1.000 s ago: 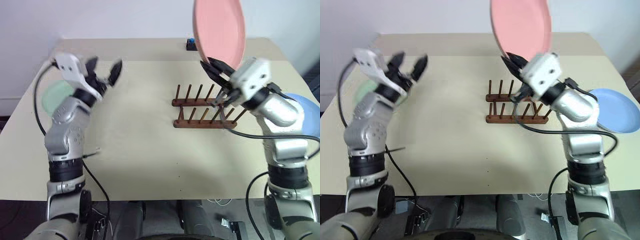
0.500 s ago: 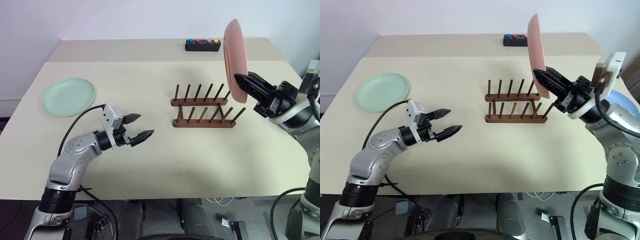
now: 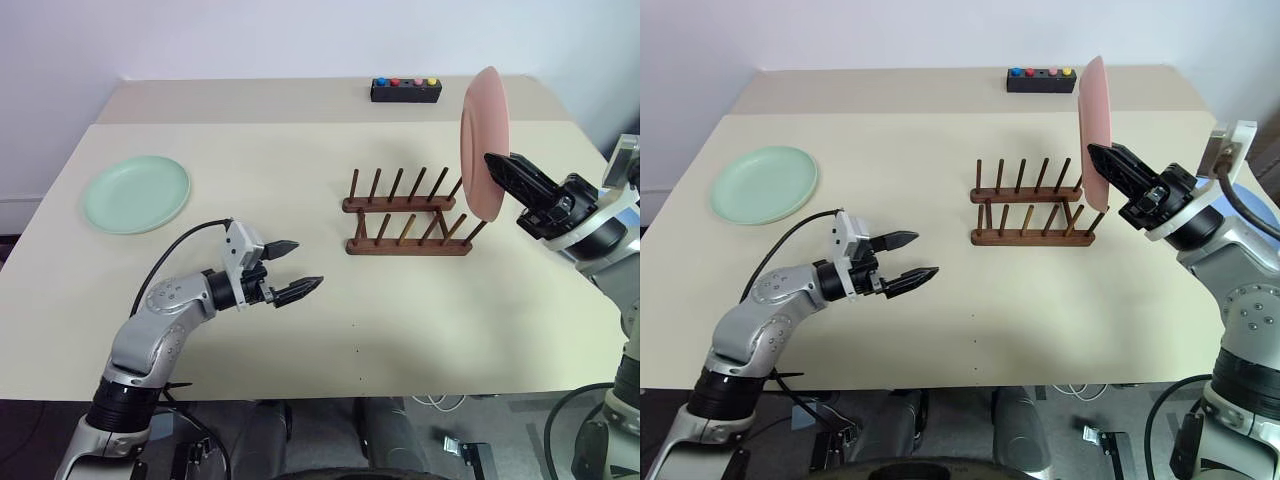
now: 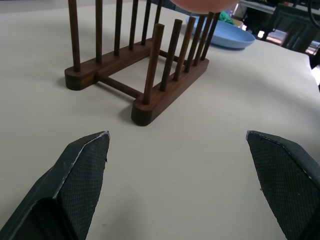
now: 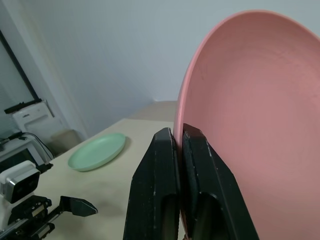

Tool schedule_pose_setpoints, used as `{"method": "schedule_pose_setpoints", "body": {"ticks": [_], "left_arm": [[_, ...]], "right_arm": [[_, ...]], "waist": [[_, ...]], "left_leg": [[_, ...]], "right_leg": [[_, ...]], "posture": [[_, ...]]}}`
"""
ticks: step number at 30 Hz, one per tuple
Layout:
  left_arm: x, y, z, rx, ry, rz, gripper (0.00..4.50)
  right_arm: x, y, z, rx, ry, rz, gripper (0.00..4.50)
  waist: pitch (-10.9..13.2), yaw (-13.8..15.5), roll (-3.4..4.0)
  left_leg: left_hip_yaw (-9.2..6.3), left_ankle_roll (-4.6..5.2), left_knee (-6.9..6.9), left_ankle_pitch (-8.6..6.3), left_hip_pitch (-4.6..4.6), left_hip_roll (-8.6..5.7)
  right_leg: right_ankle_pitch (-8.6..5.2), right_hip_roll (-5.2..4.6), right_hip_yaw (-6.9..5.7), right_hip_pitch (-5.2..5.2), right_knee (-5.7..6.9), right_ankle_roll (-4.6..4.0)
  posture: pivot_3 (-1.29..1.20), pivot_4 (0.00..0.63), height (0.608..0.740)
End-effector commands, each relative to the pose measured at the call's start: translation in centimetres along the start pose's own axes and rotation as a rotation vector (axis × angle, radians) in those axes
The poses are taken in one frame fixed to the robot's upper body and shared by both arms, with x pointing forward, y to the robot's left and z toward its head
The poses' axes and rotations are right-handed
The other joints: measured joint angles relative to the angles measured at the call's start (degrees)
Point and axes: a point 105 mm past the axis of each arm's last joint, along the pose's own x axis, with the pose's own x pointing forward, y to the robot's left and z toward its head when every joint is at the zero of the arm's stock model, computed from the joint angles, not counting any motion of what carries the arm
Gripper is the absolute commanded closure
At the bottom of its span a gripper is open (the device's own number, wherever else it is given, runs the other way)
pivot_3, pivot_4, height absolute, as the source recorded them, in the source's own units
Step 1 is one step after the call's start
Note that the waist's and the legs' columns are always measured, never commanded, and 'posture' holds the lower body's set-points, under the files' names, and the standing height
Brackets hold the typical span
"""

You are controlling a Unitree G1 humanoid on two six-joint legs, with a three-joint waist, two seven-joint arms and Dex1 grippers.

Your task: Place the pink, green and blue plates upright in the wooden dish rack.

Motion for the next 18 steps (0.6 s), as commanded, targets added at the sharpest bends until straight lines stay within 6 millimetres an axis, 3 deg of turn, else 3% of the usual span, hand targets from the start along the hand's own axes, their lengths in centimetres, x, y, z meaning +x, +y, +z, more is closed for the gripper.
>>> {"method": "schedule_pose_setpoints", "body": {"ticks": [1, 6, 18], "left_arm": [[0.2, -0.8, 0.5, 0.025, -0.012, -0.028, 0.03], [0.2, -0.9, 0.5, 0.023, -0.011, -0.031, 0.03], [0.4, -1.1, 0.2, 0.022, -0.005, -0.032, 0.03]], "right_arm": [[-0.1, 1.1, 1.5, -0.029, -0.034, 0.056, 4.5], [0.0, 1.7, 1.6, -0.012, -0.033, 0.09, 4.5], [-0.3, -0.4, 1.5, 0.054, -0.039, 0.042, 4.5]], "waist": [[0.0, -0.03, 0.0], [0.0, -0.03, 0.0], [0.0, -0.05, 0.01]], "left_leg": [[0.0, 0.0, 0.0, 0.0, 0.0, 0.0], [0.0, 0.0, -0.01, 0.0, 0.0, 0.0], [0.0, 0.0, -0.01, 0.0, 0.0, 0.0]], "right_leg": [[0.0, 0.0, 0.0, 0.0, 0.0, 0.0], [0.0, 0.0, 0.0, 0.0, 0.0, 0.0], [0.0, 0.0, 0.0, 0.0, 0.0, 0.0]], "posture": [[0.0, 0.15, 0.74], [0.0, 0.15, 0.74], [0.0, 0.15, 0.74]]}}
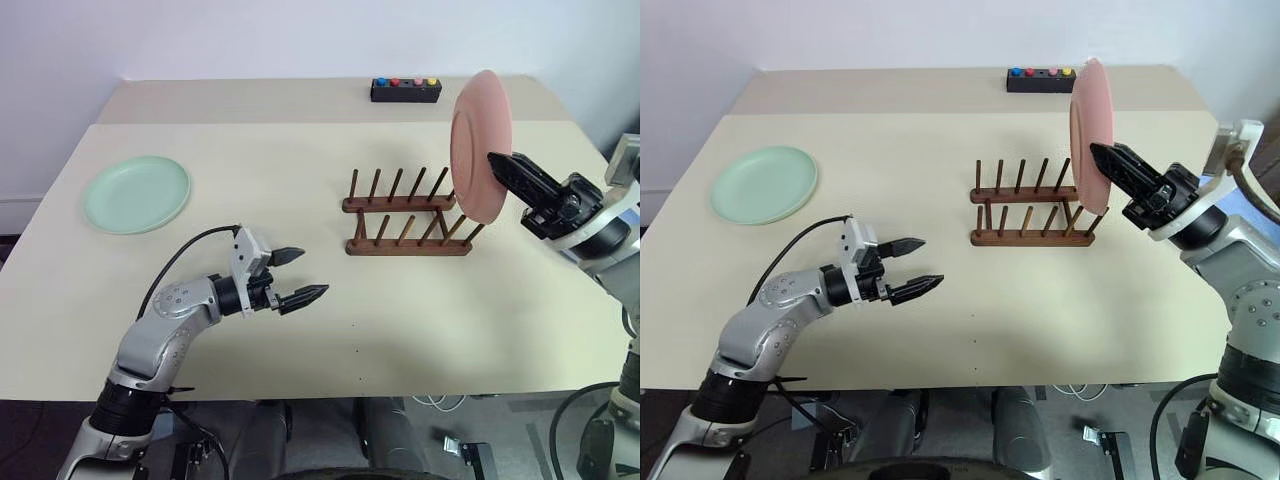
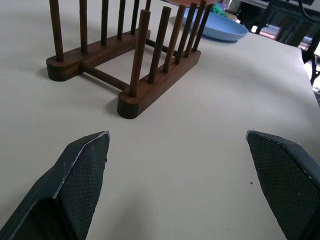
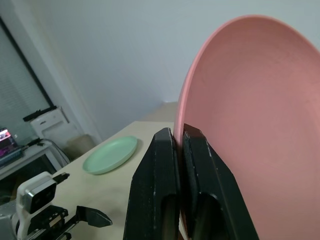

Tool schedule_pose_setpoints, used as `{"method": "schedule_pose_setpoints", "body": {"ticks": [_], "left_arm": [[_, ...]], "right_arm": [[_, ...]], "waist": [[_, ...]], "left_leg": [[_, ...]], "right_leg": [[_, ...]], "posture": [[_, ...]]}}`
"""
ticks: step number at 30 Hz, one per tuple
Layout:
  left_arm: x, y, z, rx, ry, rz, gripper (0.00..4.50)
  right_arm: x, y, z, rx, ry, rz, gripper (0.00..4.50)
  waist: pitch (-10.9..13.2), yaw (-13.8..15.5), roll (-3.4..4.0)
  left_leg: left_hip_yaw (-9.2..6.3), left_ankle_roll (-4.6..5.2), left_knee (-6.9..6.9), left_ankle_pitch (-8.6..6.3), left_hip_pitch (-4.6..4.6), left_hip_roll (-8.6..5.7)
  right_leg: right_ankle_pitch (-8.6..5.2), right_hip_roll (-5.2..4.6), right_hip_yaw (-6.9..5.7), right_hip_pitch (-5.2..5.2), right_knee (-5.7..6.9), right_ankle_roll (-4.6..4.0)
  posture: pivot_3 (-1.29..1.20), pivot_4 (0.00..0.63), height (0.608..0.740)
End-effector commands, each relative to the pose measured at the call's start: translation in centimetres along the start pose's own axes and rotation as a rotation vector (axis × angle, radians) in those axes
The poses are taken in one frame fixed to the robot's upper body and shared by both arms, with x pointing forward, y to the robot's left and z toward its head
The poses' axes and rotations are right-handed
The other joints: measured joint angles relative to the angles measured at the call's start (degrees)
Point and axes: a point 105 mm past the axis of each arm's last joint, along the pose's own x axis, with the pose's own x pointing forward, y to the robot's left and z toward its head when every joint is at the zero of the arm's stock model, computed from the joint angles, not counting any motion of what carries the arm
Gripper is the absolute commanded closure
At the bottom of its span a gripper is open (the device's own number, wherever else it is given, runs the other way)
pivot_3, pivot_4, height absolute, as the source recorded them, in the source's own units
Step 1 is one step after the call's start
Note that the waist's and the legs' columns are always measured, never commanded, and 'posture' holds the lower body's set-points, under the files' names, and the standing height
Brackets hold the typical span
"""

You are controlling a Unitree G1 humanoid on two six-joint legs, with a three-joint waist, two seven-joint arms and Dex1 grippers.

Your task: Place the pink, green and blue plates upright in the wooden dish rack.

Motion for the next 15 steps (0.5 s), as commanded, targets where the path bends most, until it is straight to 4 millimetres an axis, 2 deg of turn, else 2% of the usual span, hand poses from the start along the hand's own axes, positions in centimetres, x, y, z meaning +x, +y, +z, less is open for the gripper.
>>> {"method": "schedule_pose_setpoints", "body": {"ticks": [1, 7, 10, 15], "left_arm": [[0.1, -0.5, 0.9, 0.034, -0.025, -0.011, 0.03], [0.0, -0.5, 0.7, 0.034, -0.021, -0.006, 0.03], [0.1, -0.5, 0.6, 0.036, -0.016, -0.005, 0.0], [0.1, -0.4, 0.6, 0.037, -0.015, -0.006, 0.0]], "right_arm": [[-0.1, -0.2, 1.4, -0.012, -0.035, 0.005, 4.5], [-0.2, -0.8, 1.1, 0.004, -0.03, -0.009, 4.5], [-0.3, -1.0, 0.9, 0.008, -0.032, -0.021, 3.55], [-0.6, -2.0, 1.0, -0.026, -0.041, -0.098, 1.08]], "waist": [[0.0, -0.01, 0.0], [0.0, 0.03, 0.01], [-0.01, 0.03, 0.02], [-0.01, 0.02, 0.02]], "left_leg": [[0.0, 0.0, 0.0, 0.0, 0.0, 0.0], [0.0, 0.0, 0.0, 0.0, 0.0, 0.0], [0.0, 0.0, 0.01, 0.0, 0.0, 0.0], [0.0, 0.0, 0.0, 0.0, 0.0, 0.0]], "right_leg": [[0.0, 0.0, 0.0, 0.0, 0.0, 0.0], [0.0, 0.0, 0.0, 0.0, 0.0, 0.0], [0.0, 0.0, 0.0, 0.0, 0.0, 0.0], [0.0, 0.0, 0.0, 0.0, 0.0, 0.0]], "posture": [[0.0, 0.15, 0.74], [0.0, 0.15, 0.74], [0.0, 0.15, 0.74], [0.0, 0.15, 0.74]]}}
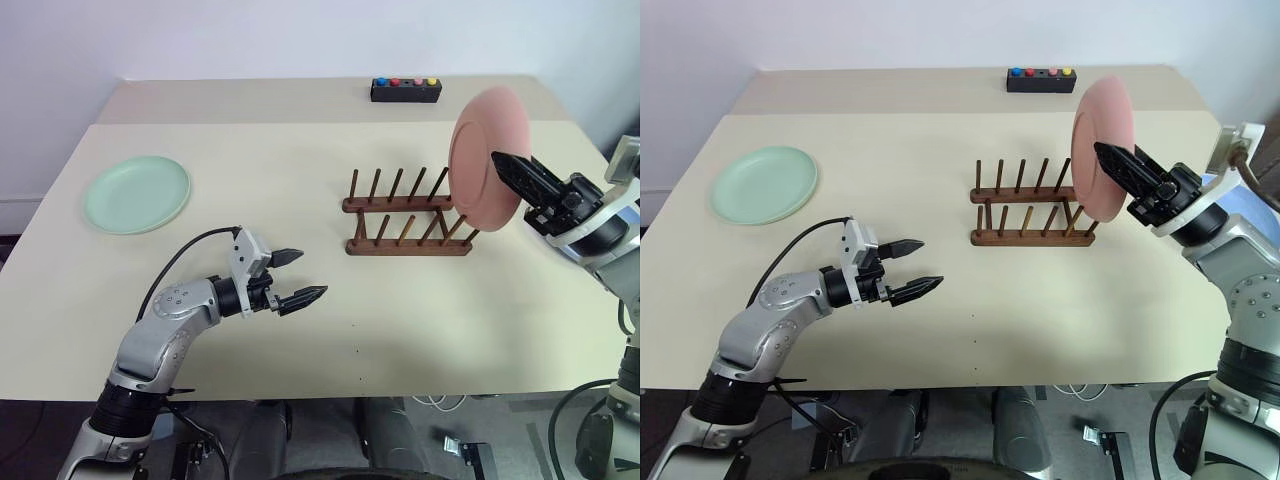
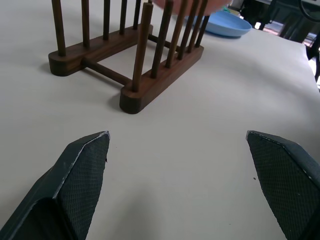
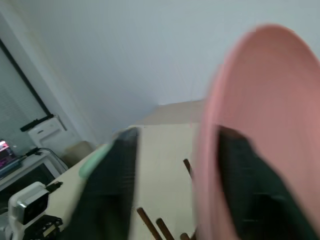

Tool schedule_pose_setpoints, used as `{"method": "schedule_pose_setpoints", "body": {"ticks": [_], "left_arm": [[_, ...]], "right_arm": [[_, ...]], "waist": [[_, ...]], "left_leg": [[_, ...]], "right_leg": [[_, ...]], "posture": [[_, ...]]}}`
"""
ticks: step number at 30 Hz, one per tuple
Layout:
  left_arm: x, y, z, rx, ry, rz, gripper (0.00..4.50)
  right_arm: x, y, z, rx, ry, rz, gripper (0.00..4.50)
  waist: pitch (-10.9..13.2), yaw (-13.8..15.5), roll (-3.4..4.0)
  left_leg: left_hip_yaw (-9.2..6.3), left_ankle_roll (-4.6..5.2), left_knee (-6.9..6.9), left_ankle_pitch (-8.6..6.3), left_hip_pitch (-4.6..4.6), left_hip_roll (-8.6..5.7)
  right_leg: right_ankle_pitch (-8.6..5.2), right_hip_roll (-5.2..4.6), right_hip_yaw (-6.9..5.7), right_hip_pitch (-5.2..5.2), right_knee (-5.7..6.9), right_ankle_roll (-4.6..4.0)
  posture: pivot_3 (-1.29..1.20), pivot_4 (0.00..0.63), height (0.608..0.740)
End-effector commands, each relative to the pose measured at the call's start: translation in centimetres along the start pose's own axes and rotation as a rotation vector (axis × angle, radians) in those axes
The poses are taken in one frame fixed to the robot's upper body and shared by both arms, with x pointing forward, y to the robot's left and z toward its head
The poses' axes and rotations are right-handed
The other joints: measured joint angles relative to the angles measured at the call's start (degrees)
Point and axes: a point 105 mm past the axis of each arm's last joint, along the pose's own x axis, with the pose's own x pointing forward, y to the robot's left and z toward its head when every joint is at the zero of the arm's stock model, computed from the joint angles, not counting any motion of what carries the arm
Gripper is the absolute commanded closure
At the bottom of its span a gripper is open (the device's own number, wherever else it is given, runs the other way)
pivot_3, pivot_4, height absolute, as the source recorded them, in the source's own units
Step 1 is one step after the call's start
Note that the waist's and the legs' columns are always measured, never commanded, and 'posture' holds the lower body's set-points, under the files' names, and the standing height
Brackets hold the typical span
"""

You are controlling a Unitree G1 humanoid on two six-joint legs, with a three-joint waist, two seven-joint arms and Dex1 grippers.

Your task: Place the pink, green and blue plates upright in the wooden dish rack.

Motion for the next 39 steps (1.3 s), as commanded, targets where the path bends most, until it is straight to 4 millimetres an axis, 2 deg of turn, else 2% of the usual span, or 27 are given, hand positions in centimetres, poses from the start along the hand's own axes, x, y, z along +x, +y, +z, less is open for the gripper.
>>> {"method": "schedule_pose_setpoints", "body": {"ticks": [1, 7, 12, 16, 18, 21, 24, 25, 28, 30, 32, 35, 37, 39], "left_arm": [[0.2, -0.5, 0.9, 0.034, -0.027, -0.015, 0.0], [0.3, -0.5, 0.9, 0.036, -0.025, -0.021, 0.0], [0.3, 0.0, 0.9, 0.042, -0.026, 0.005, 0.0], [0.0, 1.1, 1.6, 0.039, -0.056, 0.055, 0.0], [-0.7, 2.7, 2.4, 0.027, -0.097, 0.122, 0.0], [-2.0, 5.3, 3.8, 0.034, -0.155, 0.248, 0.0], [-4.2, 9.0, 4.8, 0.054, -0.188, 0.444, 0.0], [-4.6, 9.8, 5.0, 0.059, -0.195, 0.485, 0.0], [-7.4, 14.2, 5.9, 0.071, -0.189, 0.782, 0.0], [-10.0, 17.0, 6.2, 0.029, -0.196, 0.985, 0.0], [-13.5, 19.2, 5.8, -0.003, -0.168, 1.199, 0.0], [-16.2, 20.5, 5.6, -0.009, -0.151, 1.357, 0.0], [-19.4, 21.3, 5.2, -0.064, -0.142, 1.518, 0.0], [-21.3, 21.6, 4.5, -0.117, -0.124, 1.618, 0.0]], "right_arm": [[-0.3, -0.6, 1.1, -0.053, -0.037, -0.055, 1.08], [-0.7, -1.4, 1.7, -0.176, -0.053, -0.14, 1.08], [-1.1, -2.2, 3.7, -0.349, -0.108, -0.24, 1.08], [-1.0, -0.8, 5.3, -0.453, -0.142, -0.213, 1.08], [-0.5, 0.3, 5.8, -0.574, -0.114, -0.188, 1.08], [0.2, 1.9, 5.4, -0.718, -0.044, -0.119, 1.08], [2.3, 4.8, 3.3, -0.82, 0.039, 0.027, 1.08], [2.7, 5.3, 2.8, -0.837, 0.056, 0.057, 1.08], [4.4, 6.7, -0.4, -0.925, 0.162, 0.159, 1.08], [5.5, 7.7, -2.6, -0.967, 0.214, 0.231, 1.08], [6.5, 8.7, -5.0, -0.993, 0.249, 0.304, 1.08], [7.1, 9.4, -6.6, -0.992, 0.259, 0.351, 1.08], [7.4, 9.9, -7.6, -0.974, 0.258, 0.383, 1.08], [7.5, 10.0, -8.0, -0.964, 0.255, 0.394, 1.08]], "waist": [[0.0, 0.01, 0.0], [0.0, 0.01, 0.02], [0.0, 0.0, 0.03], [0.01, -0.01, 0.04], [0.01, -0.01, 0.06], [0.03, -0.09, 0.11], [0.02, -0.29, 0.11], [0.02, -0.27, 0.11], [0.02, -0.09, 0.1], [0.03, 0.0, 0.08], [0.02, -0.1, 0.05], [0.02, -0.22, 0.04], [0.02, -0.08, 0.01], [0.02, -0.02, -0.03]], "left_leg": [[0.0, 0.0, 0.0, 0.0, 0.0, 0.0], [0.0, 0.0, -0.01, 0.0, 0.0, 0.0], [0.0, 0.0, 0.0, 0.0, 0.0, 0.0], [0.0, 0.0, 0.0, 0.0, 0.0, 0.0], [0.0, 0.0, 0.0, 0.0, 0.0, 0.0], [0.01, 0.0, 0.0, 0.0, 0.0, 0.0], [0.01, 0.0, -0.02, 0.0, 0.03, 0.01], [0.01, 0.0, -0.01, 0.0, 0.03, 0.02], [0.0, -0.01, 0.03, 0.0, 0.01, 0.01], [0.0, -0.01, 0.05, 0.0, 0.01, -0.01], [-0.01, -0.01, 0.03, 0.0, 0.0, -0.01], [-0.01, -0.01, -0.01, 0.0, -0.01, 0.0], [-0.02, -0.01, -0.03, 0.0, -0.03, -0.02], [-0.03, -0.02, -0.04, 0.0, -0.07, -0.02]], "right_leg": [[0.0, 0.0, 0.0, 0.0, 0.0, 0.0], [0.0, 0.0, 0.0, 0.0, 0.0, 0.0], [0.0, 0.0, 0.0, 0.0, 0.0, 0.0], [0.0, 0.0, 0.0, 0.0, 0.0, 0.0], [0.0, 0.0, 0.0, 0.0, 0.0, 0.0], [0.0, 0.0, -0.01, -0.02, 0.0, 0.01], [0.0, 0.01, -0.01, -0.02, 0.01, 0.01], [0.0, 0.02, -0.01, -0.02, 0.01, 0.01], [0.01, 0.01, -0.01, -0.02, 0.02, 0.02], [0.01, 0.0, -0.01, -0.02, 0.01, 0.03], [0.01, 0.0, -0.02, -0.03, 0.0, 0.04], [0.01, 0.0, -0.02, -0.1, 0.01, 0.04], [0.01, -0.02, -0.02, -0.12, 0.01, 0.04], [0.02, -0.02, -0.03, -0.15, 0.01, 0.04]], "posture": [[0.0, 0.15, 0.74], [0.0, 0.15, 0.74], [0.0, 0.15, 0.74], [0.0, 0.15, 0.74], [0.0, 0.15, 0.74], [0.0, 0.15, 0.74], [0.0, 0.15, 0.74], [0.0, 0.15, 0.74], [0.0, 0.15, 0.74], [0.0, 0.15, 0.74], [0.0, 0.15, 0.74], [0.0, 0.15, 0.74], [0.0, 0.15, 0.74], [0.0, 0.15, 0.74]]}}
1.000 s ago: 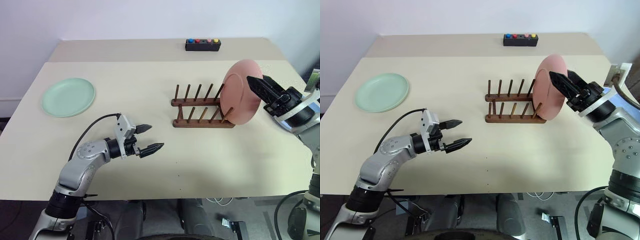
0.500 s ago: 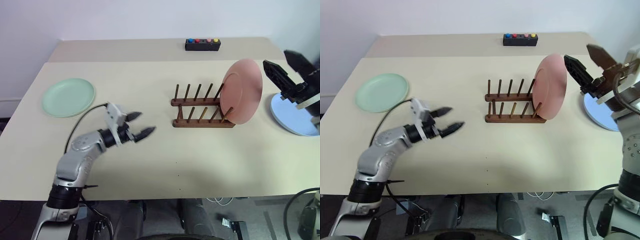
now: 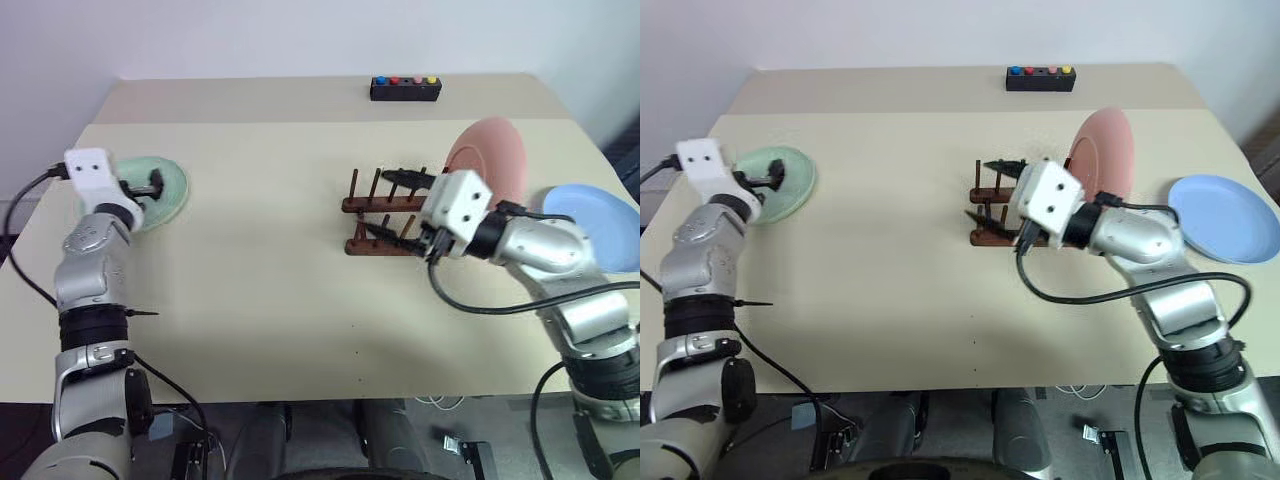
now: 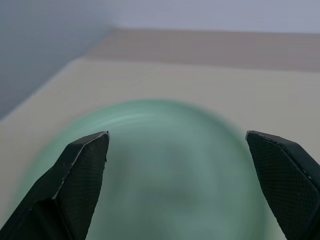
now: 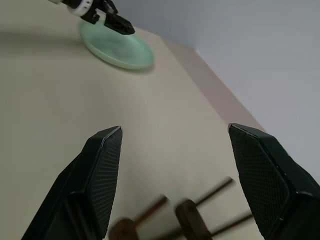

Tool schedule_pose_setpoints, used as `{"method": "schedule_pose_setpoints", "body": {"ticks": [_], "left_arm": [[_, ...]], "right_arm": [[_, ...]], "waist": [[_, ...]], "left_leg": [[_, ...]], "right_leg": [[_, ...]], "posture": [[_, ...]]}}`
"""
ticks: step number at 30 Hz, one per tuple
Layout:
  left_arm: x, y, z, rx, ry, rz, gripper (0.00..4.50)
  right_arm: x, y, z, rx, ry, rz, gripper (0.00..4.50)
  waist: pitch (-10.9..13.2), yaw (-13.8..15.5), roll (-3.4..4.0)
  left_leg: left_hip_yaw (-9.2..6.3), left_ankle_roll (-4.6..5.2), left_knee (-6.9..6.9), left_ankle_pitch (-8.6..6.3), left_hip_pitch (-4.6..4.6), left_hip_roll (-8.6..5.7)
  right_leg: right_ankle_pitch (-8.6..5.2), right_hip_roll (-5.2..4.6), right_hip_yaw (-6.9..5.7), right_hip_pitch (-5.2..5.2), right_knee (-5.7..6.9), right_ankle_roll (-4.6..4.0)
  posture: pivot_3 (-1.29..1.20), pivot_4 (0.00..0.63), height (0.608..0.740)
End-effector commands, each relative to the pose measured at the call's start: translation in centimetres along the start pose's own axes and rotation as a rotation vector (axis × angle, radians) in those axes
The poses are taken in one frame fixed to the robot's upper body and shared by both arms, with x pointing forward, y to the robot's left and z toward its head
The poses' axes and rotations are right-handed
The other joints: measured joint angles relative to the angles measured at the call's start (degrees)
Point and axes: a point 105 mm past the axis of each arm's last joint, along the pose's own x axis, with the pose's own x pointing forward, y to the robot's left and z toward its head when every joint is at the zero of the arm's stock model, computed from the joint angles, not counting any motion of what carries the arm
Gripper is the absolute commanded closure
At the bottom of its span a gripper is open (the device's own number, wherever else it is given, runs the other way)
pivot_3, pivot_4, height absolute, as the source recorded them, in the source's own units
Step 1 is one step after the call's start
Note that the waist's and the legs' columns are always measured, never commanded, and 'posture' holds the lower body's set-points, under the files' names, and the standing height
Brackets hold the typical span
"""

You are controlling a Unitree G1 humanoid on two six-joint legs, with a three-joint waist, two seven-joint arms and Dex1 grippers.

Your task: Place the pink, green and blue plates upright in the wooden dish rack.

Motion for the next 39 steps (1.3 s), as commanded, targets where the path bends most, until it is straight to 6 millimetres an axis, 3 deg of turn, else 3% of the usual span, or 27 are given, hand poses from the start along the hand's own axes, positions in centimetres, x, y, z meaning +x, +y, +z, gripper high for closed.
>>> {"method": "schedule_pose_setpoints", "body": {"ticks": [1, 7, 13, 16, 23, 25, 28, 31, 39], "left_arm": [[0.1, 3.7, 1.4, -0.03, -0.01, 0.183, 0.0], [0.6, 5.4, -0.4, -0.036, 0.093, 0.27, 0.0], [1.6, 4.3, -2.7, -0.191, 0.208, 0.215, 0.0], [1.8, 4.4, -2.6, -0.23, 0.197, 0.231, 0.88], [2.1, 4.2, -2.0, -0.217, 0.157, 0.219, 4.48], [2.2, 3.6, -1.5, -0.224, 0.125, 0.191, 4.48], [2.3, 2.0, 0.9, -0.267, 0.005, 0.097, 4.48], [1.7, -0.9, 4.1, -0.263, -0.156, -0.034, 4.48], [-3.8, -11.4, 10.6, -0.243, -0.454, -0.371, 4.48]], "right_arm": [[0.3, -0.1, 1.1, -0.047, -0.045, 0.0, 1.08], [0.4, 0.2, 0.7, -0.037, -0.043, 0.003, 1.08], [0.4, 0.2, 0.7, -0.033, -0.045, -0.006, 1.08], [0.3, 0.2, 0.5, -0.034, -0.038, -0.012, 1.03], [-0.1, 0.2, 0.2, -0.032, -0.022, -0.024, 1.03], [-0.1, 0.3, 0.1, -0.032, -0.019, -0.024, 1.03], [-0.1, 0.3, 0.1, -0.035, -0.02, -0.023, 1.03], [0.1, 0.3, 0.2, -0.058, -0.019, -0.018, 1.03], [2.1, -0.9, 0.4, -0.289, 0.02, -0.082, 1.03]], "waist": [[-0.01, 0.09, -0.03], [-0.03, 0.3, -0.07], [-0.03, 0.0, -0.07], [-0.04, -0.16, -0.08], [-0.05, -0.06, -0.1], [-0.05, 0.01, -0.09], [-0.05, 0.1, -0.09], [-0.05, 0.27, -0.1], [-0.04, 0.07, -0.1]], "left_leg": [[-0.01, 0.0, 0.0, 0.0, 0.0, 0.0], [-0.04, -0.03, 0.06, 0.02, 0.02, -0.02], [-0.04, -0.06, 0.03, 0.03, 0.04, -0.02], [-0.04, -0.05, 0.02, 0.03, 0.04, -0.02], [-0.04, -0.06, 0.03, 0.03, 0.04, -0.02], [-0.04, -0.06, 0.03, 0.03, 0.04, -0.02], [-0.04, -0.07, 0.06, 0.04, 0.04, -0.02], [-0.04, -0.08, 0.07, 0.05, 0.03, -0.02], [-0.04, -0.09, 0.06, 0.05, 0.01, -0.02]], "right_leg": [[0.0, 0.0, -0.01, 0.0, 0.0, 0.0], [0.03, 0.01, -0.04, 0.09, 0.02, 0.03], [0.03, 0.01, -0.04, 0.08, 0.04, 0.03], [0.03, 0.01, -0.05, 0.05, 0.04, 0.03], [0.04, 0.01, -0.04, 0.06, 0.05, 0.03], [0.04, 0.01, -0.04, 0.07, 0.06, 0.03], [0.04, 0.01, -0.04, 0.07, 0.09, 0.03], [0.04, 0.0, -0.04, 0.08, 0.08, 0.03], [0.08, 0.0, -0.04, 0.06, 0.04, 0.02]], "posture": [[0.0, 0.15, 0.74], [0.0, 0.15, 0.74], [0.0, 0.15, 0.74], [0.0, 0.15, 0.74], [0.0, 0.15, 0.74], [0.0, 0.15, 0.74], [0.0, 0.15, 0.74], [0.0, 0.15, 0.74], [0.0, 0.15, 0.74]]}}
